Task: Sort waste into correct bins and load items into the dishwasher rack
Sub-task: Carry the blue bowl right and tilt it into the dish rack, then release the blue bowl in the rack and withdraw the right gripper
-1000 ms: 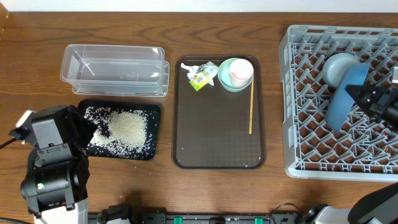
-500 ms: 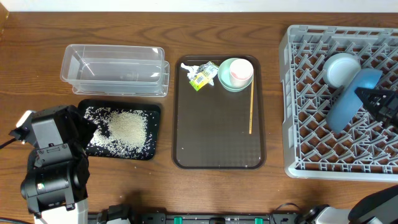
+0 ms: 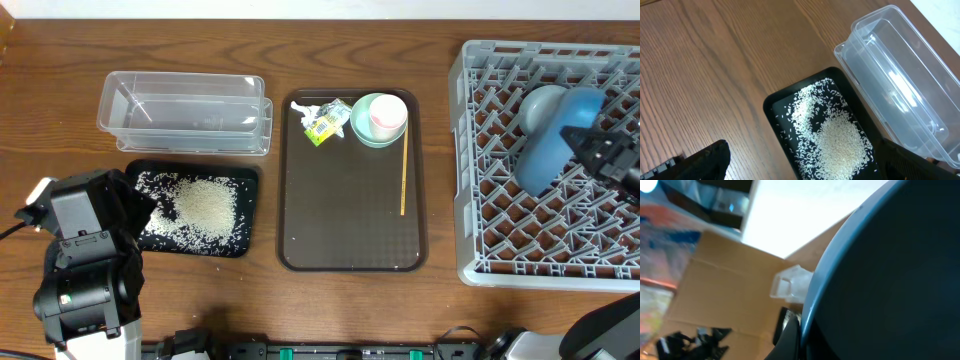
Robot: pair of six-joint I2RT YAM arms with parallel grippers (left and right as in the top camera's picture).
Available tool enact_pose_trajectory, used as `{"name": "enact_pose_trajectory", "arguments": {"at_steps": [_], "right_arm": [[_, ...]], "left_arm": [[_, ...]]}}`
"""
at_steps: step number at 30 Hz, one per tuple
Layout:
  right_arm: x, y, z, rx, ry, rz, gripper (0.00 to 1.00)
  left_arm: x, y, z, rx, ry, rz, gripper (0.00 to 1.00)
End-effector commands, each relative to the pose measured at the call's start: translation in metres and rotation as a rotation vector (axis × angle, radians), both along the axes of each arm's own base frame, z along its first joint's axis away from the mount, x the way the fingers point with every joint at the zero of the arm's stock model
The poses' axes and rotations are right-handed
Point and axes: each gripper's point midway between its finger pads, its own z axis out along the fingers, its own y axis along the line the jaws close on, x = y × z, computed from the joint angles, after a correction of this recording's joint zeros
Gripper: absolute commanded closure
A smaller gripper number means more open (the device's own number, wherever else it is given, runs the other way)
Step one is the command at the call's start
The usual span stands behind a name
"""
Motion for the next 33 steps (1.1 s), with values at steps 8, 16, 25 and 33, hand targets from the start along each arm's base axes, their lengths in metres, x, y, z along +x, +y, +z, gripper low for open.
{"name": "enact_pose_trajectory", "arguments": {"at_steps": [8, 16, 25, 33], "right_arm": [[0.004, -0.011, -0.025, -0.104, 0.098, -0.041, 0.99], [0.001, -0.018, -0.026, -0.073, 0.137, -0.075, 0.99], [-0.017, -0.062, -0.055, -0.234, 0.368, -0.276, 0.93], [-0.031, -0.079, -0.064, -0.264, 0.499, -0.395, 0.59]], "left_arm": [[-0.001, 0.002, 0.005, 0.007, -0.009, 0.009, 0.06], [-0.001, 0.002, 0.005, 0.007, -0.010, 0.010, 0.06], [-0.001, 0.002, 0.005, 0.007, -0.010, 0.010, 0.06], [-0.001, 0.002, 0.005, 0.007, -0.010, 0.010, 0.06]]}}
